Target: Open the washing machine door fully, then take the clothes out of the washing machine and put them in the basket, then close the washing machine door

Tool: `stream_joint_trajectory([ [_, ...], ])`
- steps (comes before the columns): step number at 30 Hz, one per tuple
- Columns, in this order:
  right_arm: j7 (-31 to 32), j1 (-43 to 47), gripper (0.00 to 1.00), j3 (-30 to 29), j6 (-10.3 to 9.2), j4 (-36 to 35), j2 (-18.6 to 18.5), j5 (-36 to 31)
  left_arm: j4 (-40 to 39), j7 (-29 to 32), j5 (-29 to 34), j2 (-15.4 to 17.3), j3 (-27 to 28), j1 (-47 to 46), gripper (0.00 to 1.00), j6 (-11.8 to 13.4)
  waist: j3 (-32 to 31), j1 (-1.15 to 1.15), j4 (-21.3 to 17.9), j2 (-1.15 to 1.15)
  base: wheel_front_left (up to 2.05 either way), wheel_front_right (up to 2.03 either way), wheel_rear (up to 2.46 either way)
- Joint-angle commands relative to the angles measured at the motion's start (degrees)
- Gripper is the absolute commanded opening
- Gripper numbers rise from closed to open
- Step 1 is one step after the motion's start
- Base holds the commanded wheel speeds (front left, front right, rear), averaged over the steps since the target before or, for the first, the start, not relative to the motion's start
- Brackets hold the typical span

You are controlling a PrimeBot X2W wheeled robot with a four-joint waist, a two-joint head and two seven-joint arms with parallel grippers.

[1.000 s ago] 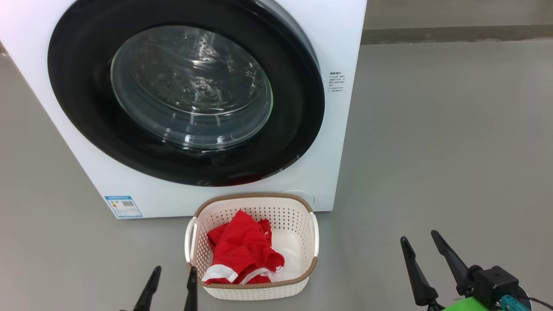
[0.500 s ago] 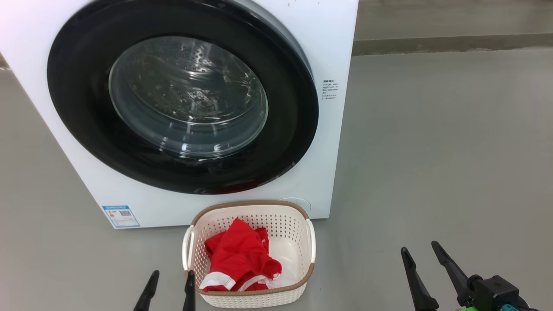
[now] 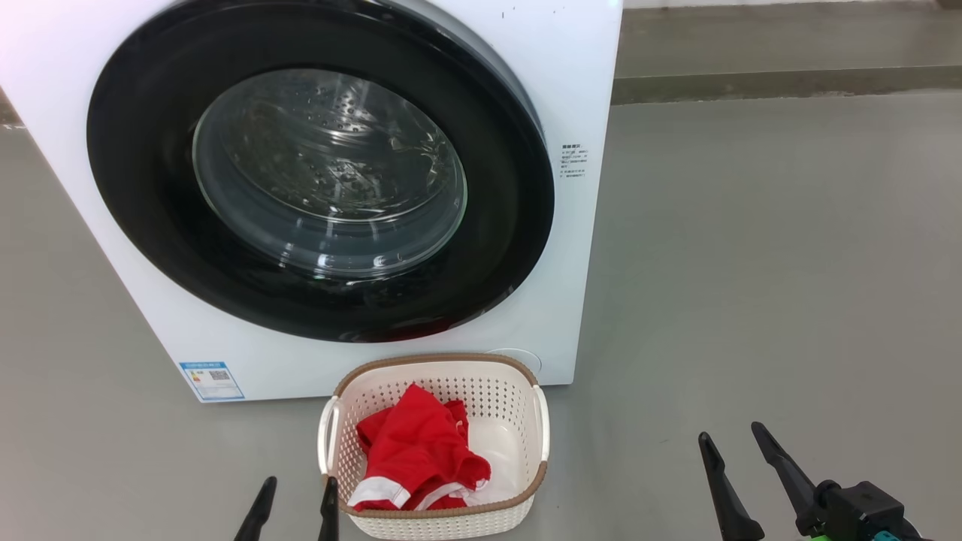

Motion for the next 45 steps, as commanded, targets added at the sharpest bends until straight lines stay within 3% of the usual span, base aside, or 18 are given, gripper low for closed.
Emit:
stream_joint_trajectory([
  [1,-0.35,-1.07,1.0,1.19,-0.05,-1.41,-0.52,0.11,-1.19,0.15,-0.59,0.83,1.78,-1.27,1.0,0.17,0.0,0.0,-0.01,0.0,0.0,0.0,0.0],
  [22,-0.65,-1.15,1.0,1.1,-0.05,-1.0,-0.51,0.46,-1.01,0.27,-1.22,1.2,0.93,-1.48,1.0,0.67,-0.23,0.0,0.35,0.0,0.0,0.0,0.0],
  [23,-0.08,0.01,0.0,-0.02,0.0,0.26,0.11,0.49,0.15,0.47,-0.62,0.48,-0.75,0.0,0.0,0.47,-0.27,0.0,0.37,0.0,0.0,0.0,0.0],
  [34,0.03,2.82,0.0,0.4,0.01,8.09,1.01,0.61,7.42,0.51,-0.69,-1.4,-1.55,2.07,0.0,0.43,-0.26,0.0,0.37,0.0,0.0,0.0,0.0],
  [41,0.86,1.96,0.0,0.14,0.01,7.84,0.74,5.07,7.45,1.34,-5.01,-1.56,-0.48,1.33,0.0,-0.46,-0.14,0.14,0.27,0.0,0.0,0.0,0.0],
  [45,1.33,1.4,0.0,0.0,0.01,7.81,0.59,7.61,7.56,1.81,-7.47,-1.66,0.13,0.84,0.0,-0.97,0.12,0.01,0.21,0.0,0.0,0.0,0.0],
])
